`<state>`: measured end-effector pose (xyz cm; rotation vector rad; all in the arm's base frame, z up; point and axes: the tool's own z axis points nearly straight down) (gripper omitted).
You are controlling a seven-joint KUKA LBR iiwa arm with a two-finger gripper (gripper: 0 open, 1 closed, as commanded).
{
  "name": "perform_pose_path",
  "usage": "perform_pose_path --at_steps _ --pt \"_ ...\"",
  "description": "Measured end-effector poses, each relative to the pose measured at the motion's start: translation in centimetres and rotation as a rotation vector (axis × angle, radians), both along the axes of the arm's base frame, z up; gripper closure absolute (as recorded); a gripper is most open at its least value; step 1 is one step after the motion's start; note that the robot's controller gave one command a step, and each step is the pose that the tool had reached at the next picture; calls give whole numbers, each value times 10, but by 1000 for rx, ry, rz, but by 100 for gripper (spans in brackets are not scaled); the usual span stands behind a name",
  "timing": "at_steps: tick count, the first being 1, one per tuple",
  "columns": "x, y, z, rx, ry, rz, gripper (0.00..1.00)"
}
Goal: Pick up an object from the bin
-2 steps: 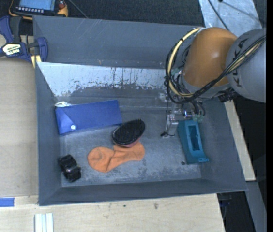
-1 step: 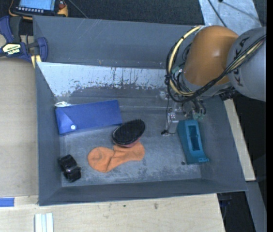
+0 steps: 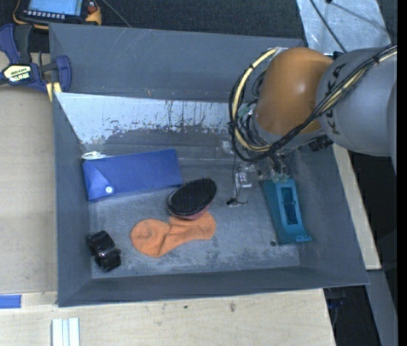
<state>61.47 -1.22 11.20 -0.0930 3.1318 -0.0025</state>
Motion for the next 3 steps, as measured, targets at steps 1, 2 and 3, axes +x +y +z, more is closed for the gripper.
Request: perform_pose_path --at_steps 1,2,3 --pt "-2 24 -25 1 10 201 0" --pt "-6 51 -37 0 7 320 0" --pt "-24 65 -41 -1 5 364 100"
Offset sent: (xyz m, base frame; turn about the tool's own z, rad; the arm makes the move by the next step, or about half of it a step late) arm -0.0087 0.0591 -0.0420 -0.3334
